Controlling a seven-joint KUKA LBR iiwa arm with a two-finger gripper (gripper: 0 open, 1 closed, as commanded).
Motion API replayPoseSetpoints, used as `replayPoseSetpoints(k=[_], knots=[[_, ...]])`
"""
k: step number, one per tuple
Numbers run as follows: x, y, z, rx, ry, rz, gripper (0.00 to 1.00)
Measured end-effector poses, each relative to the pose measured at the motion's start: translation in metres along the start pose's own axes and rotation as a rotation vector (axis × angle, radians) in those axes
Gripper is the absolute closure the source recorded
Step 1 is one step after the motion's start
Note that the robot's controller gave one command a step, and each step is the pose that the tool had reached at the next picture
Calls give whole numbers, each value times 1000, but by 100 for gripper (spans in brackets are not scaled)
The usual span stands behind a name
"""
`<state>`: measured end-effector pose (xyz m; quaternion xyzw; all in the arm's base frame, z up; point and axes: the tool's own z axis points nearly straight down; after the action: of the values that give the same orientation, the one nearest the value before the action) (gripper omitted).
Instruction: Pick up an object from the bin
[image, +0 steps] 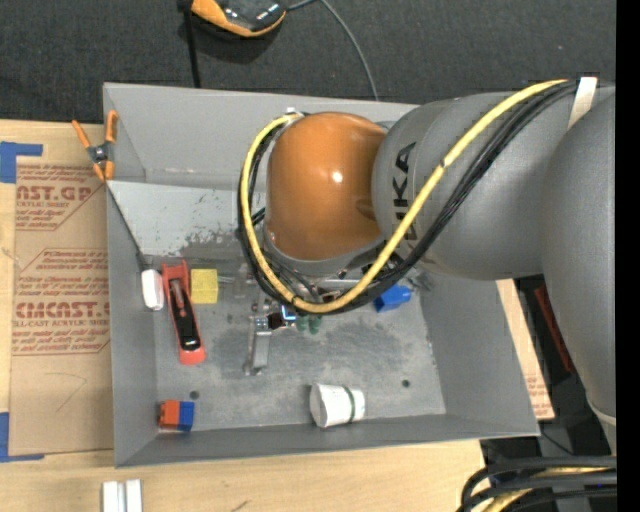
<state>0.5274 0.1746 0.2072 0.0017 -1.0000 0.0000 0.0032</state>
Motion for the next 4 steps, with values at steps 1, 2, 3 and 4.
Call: replayPoseSetpoints(k=[1,2,3,4], knots=[[-2,-1,-5,-1,-8,2,0],[-23,-30,43,-1,-10,-101,0],[-31,-93,53,-1,-8,-87,0],[-60,-95,63,-2,-14,-151,0]])
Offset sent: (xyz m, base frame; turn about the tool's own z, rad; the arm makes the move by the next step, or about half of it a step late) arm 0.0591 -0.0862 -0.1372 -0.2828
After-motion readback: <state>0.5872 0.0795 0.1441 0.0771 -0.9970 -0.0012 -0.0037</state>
